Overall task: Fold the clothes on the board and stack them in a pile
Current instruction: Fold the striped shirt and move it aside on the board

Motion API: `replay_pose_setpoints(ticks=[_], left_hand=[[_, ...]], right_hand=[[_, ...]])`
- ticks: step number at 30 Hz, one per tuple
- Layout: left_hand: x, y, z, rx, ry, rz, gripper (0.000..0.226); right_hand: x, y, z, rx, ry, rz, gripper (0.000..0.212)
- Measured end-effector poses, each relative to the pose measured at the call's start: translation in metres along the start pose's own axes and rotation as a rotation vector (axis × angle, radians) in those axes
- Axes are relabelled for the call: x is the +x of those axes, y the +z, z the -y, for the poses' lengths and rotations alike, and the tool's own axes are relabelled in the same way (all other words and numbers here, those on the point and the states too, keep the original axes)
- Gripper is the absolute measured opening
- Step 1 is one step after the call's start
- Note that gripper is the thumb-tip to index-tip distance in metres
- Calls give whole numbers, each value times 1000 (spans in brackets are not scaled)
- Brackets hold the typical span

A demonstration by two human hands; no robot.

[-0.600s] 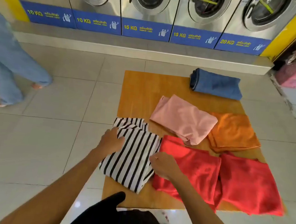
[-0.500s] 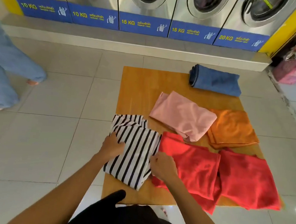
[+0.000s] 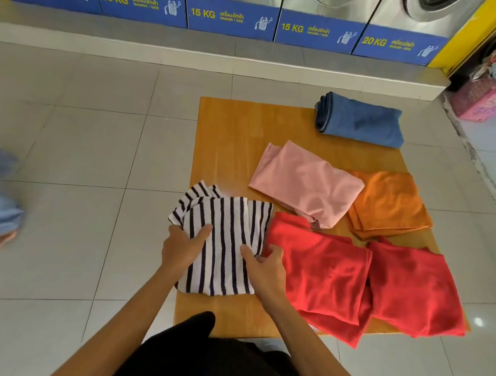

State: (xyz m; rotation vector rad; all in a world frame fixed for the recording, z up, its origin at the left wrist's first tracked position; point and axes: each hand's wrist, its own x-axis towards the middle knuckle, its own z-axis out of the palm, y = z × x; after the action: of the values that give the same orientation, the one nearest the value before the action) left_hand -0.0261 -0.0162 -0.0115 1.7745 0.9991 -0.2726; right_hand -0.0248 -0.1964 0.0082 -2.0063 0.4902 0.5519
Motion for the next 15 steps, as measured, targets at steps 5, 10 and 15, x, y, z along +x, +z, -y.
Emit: replay_pose_setpoints(ticks=[5, 10, 15], left_hand=[[13, -18, -9, -176, -98, 160, 73], [23, -29, -10, -275, -202, 342, 64], [15, -24, -23, -414, -229, 483, 50]], right_hand=[[25, 2, 13, 117, 149, 144, 86], [38, 5, 32, 114, 32, 246, 61], [59, -8, 50, 82, -27, 397, 92]])
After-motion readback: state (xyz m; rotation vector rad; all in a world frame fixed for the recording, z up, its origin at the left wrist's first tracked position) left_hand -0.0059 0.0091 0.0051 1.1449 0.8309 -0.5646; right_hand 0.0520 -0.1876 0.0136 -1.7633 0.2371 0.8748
